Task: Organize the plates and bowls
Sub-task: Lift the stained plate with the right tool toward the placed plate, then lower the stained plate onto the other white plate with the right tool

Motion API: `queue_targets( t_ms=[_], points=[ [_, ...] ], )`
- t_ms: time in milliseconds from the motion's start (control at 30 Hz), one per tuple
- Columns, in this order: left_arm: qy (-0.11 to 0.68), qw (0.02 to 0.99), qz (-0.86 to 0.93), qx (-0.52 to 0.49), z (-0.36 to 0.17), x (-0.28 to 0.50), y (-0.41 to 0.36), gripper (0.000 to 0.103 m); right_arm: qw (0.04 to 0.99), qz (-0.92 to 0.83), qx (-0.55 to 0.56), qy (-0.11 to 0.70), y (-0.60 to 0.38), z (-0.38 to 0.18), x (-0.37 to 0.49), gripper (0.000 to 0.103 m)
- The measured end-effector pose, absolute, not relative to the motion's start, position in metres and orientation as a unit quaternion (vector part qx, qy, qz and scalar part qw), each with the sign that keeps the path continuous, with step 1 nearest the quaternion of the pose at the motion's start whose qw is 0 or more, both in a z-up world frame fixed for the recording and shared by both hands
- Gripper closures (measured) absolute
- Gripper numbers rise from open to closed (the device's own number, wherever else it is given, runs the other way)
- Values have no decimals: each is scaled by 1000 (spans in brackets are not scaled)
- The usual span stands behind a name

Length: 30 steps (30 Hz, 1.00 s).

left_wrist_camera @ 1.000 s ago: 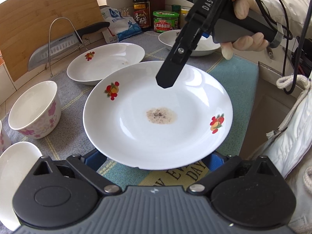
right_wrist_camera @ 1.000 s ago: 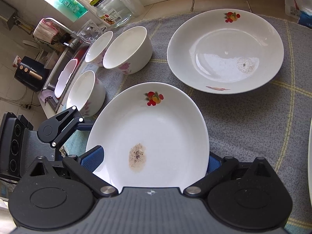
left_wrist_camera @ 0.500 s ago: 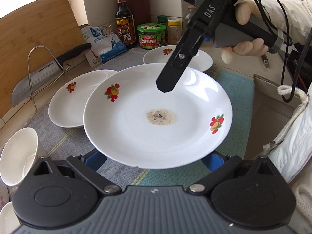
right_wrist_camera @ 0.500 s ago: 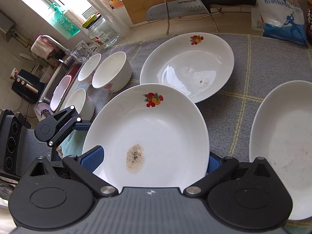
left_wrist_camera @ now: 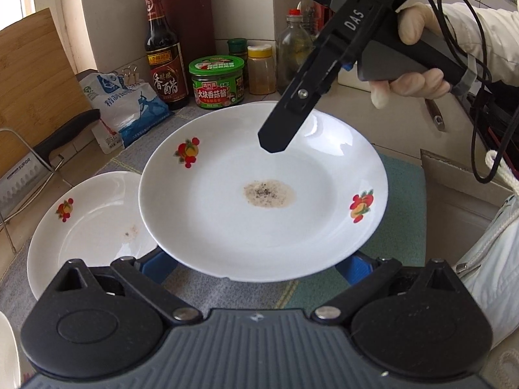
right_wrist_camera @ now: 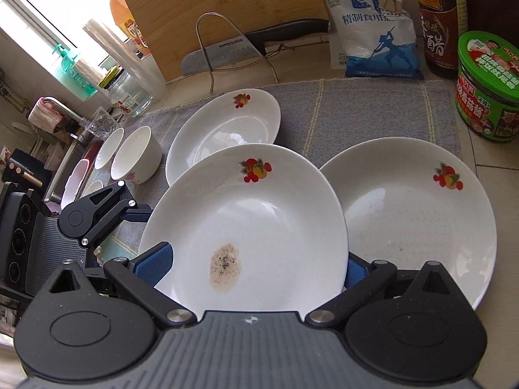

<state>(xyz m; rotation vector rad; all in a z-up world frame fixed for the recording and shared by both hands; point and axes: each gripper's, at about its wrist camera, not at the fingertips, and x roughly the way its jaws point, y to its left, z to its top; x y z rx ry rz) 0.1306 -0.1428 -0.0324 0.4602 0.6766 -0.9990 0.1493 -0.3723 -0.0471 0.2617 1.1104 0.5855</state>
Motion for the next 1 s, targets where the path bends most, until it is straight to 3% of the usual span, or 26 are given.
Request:
queue_targets(
  t_ms=[1000],
  points=[
    [345,774,-480,227,-54,176,-228,2,809,235,164,513,-460,-82,178,0]
  ],
)
